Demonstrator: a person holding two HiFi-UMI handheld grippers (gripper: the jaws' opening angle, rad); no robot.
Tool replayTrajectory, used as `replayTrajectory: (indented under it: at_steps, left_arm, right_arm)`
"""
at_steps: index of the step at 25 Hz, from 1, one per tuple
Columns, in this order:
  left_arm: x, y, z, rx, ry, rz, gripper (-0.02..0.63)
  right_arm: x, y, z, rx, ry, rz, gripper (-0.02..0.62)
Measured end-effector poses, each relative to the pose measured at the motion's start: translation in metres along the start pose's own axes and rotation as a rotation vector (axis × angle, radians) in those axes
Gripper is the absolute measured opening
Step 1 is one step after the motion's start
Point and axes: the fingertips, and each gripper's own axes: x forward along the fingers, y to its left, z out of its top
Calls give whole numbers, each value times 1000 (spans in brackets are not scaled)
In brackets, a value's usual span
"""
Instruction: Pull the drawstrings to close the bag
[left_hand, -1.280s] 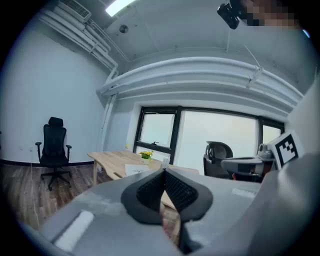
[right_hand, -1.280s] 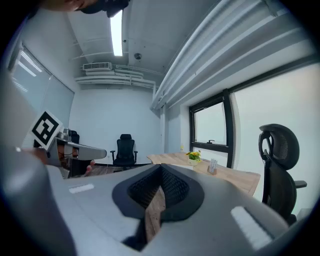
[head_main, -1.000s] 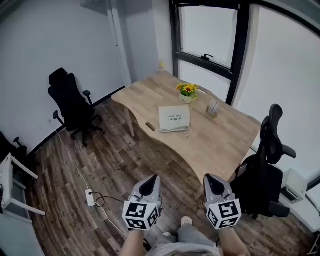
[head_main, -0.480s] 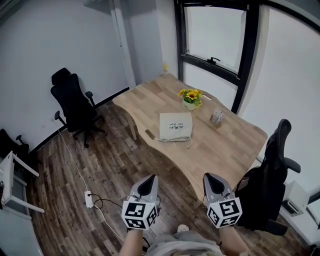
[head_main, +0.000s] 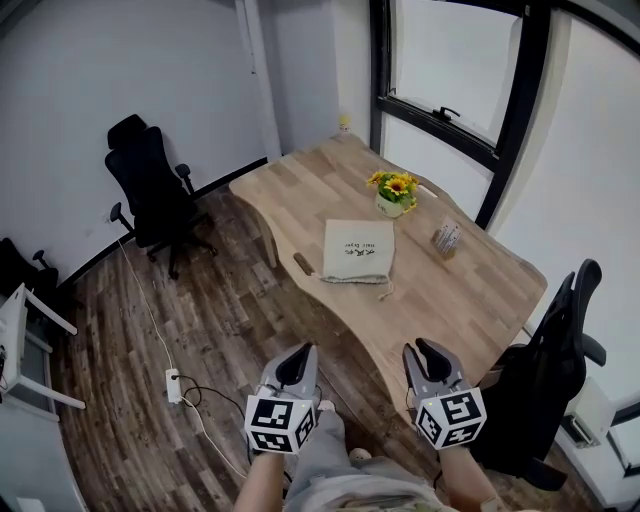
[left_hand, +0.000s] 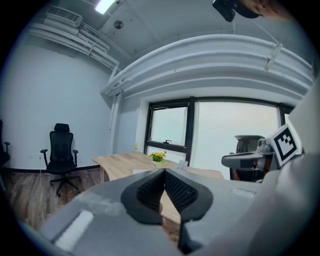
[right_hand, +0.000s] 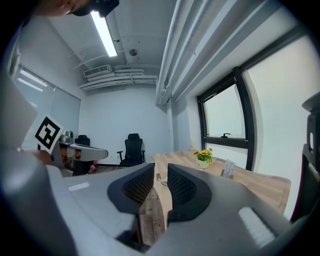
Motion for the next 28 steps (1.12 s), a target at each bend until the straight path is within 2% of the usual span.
replayTrajectory:
  at_steps: [4,11,17,23,28]
  left_arm:
    - [26,20,4,12,12,-3,29]
    - [78,69,12,32,46,-37,111]
    - [117,99,7,72,99,-86,130]
    - [147,123,-25,212,217,-165,139]
    - [165,139,-46,228,260,-219,143]
  right_arm:
    - [31,-13,0,9,19,-12,104]
    - [94,-30,8,21,34,-54,126]
    - [137,-41,9,28,56,-101,130]
    - [171,-48,0,38,93,-149,130]
    - [186,-45,-22,45,157,-196,130]
